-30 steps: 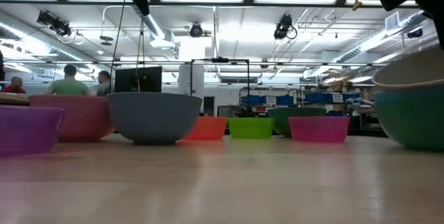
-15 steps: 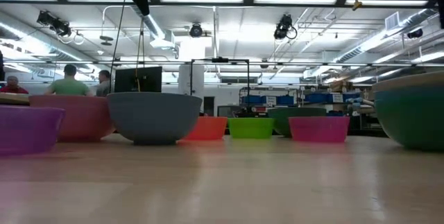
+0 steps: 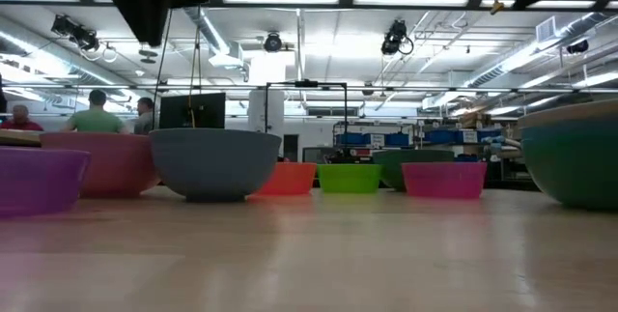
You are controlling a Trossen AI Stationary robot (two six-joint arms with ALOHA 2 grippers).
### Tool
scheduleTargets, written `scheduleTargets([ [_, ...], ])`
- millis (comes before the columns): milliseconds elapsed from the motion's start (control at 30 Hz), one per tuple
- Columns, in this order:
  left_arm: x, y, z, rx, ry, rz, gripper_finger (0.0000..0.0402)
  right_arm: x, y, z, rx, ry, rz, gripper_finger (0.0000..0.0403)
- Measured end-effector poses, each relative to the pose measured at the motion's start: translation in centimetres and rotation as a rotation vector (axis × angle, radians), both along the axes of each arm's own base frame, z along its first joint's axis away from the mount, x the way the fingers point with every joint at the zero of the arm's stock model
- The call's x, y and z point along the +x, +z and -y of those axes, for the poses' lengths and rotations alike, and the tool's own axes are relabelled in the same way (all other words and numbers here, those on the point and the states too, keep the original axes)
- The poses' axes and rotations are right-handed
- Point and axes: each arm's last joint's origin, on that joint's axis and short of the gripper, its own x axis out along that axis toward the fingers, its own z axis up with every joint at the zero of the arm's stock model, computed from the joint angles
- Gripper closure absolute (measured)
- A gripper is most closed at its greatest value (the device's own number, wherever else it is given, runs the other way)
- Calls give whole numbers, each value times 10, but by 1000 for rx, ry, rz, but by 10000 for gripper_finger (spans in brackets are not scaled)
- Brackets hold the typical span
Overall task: Nest bowls inside each other
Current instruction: Stack the blue bowl on top of the gray bowl
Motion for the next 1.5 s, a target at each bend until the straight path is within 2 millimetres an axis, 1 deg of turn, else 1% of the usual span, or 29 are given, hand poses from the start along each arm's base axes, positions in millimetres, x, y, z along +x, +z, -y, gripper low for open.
scheduleTargets([
  [67, 6, -12, 3, -19, -24, 50, 328, 3, 0, -2, -16, 10, 9, 220],
  [200, 11, -26, 5, -22, -57, 102, 328, 5, 0, -3, -18, 15, 12, 221],
  [467, 6, -57, 4, -16, -55, 70, 328, 6, 0, -3, -15, 19, 9, 220],
  [667, 10, -66, 4, 9, -49, 131, 328, 6, 0, -3, -14, 20, 9, 220],
  [800, 11, -67, 4, 13, -51, 141, 325, 6, 0, -3, -14, 20, 8, 220],
  [1067, 12, -69, 5, 2, -40, 137, 283, 6, 0, -3, -13, 20, 8, 220],
  [1200, 14, -73, 6, -16, -33, 119, 275, 6, 0, -3, -11, 20, 8, 220],
  [1300, 15, -78, 8, -13, -33, 97, 275, 6, 0, -3, -6, 21, 7, 220],
  [1500, 23, -97, 10, 12, -31, 33, 275, 6, 0, -4, 7, 27, -1, 220],
])
